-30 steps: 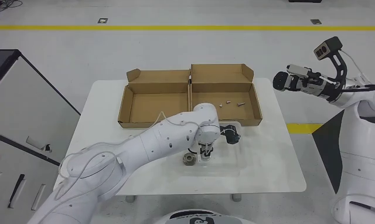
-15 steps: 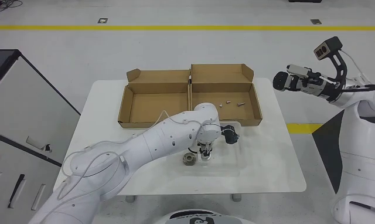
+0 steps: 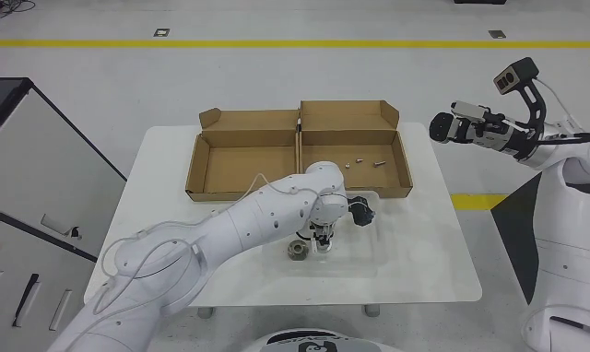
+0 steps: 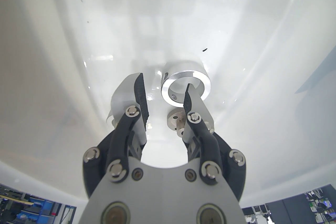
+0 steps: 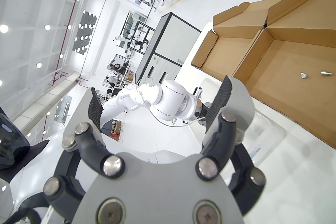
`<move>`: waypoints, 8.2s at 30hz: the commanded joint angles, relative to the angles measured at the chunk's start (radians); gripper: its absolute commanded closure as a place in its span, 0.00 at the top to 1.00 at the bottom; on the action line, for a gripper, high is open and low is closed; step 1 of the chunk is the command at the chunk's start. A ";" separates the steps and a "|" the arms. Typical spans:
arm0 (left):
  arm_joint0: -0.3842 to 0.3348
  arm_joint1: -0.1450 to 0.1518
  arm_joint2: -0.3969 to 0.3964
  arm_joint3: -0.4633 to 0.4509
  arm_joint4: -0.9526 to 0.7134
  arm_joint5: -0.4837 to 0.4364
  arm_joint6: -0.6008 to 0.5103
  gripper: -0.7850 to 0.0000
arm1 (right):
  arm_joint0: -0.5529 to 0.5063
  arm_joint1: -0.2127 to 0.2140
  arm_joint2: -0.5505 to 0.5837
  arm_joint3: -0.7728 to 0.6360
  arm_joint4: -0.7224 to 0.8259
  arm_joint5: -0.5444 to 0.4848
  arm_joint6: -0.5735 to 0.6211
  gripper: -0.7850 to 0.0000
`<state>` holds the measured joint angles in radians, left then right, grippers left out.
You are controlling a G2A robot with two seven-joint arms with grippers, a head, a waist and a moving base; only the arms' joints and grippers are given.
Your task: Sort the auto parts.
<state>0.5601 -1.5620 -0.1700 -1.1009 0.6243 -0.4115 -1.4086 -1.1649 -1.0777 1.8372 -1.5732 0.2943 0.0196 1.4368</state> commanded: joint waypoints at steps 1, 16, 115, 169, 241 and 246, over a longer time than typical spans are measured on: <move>0.002 -0.003 0.000 0.006 0.002 -0.002 0.002 0.43 | 0.000 0.000 0.000 0.000 0.000 0.000 0.000 1.00; 0.004 -0.032 -0.005 0.058 0.017 -0.003 0.007 0.00 | 0.000 0.000 0.000 0.000 0.000 0.000 0.000 1.00; 0.141 0.558 -0.654 -0.775 -1.126 -0.601 0.600 0.00 | 0.000 0.000 0.000 0.000 0.000 0.000 0.000 1.00; 0.293 0.433 -0.739 -0.797 -1.418 -0.601 0.823 0.00 | 0.000 0.000 0.000 0.000 0.000 0.000 0.000 1.00; 0.415 0.285 -0.871 -0.726 -1.519 -0.572 0.642 0.00 | 0.000 0.000 0.000 0.000 0.000 0.000 0.000 1.00; 0.412 0.284 -0.881 -0.708 -1.580 -0.556 0.580 0.00 | 0.000 0.000 0.000 0.000 0.000 0.000 0.000 1.00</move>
<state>0.9703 -1.2772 -1.0480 -1.8101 -0.9445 -0.9706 -0.8234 -1.1649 -1.0777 1.8372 -1.5732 0.2943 0.0196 1.4368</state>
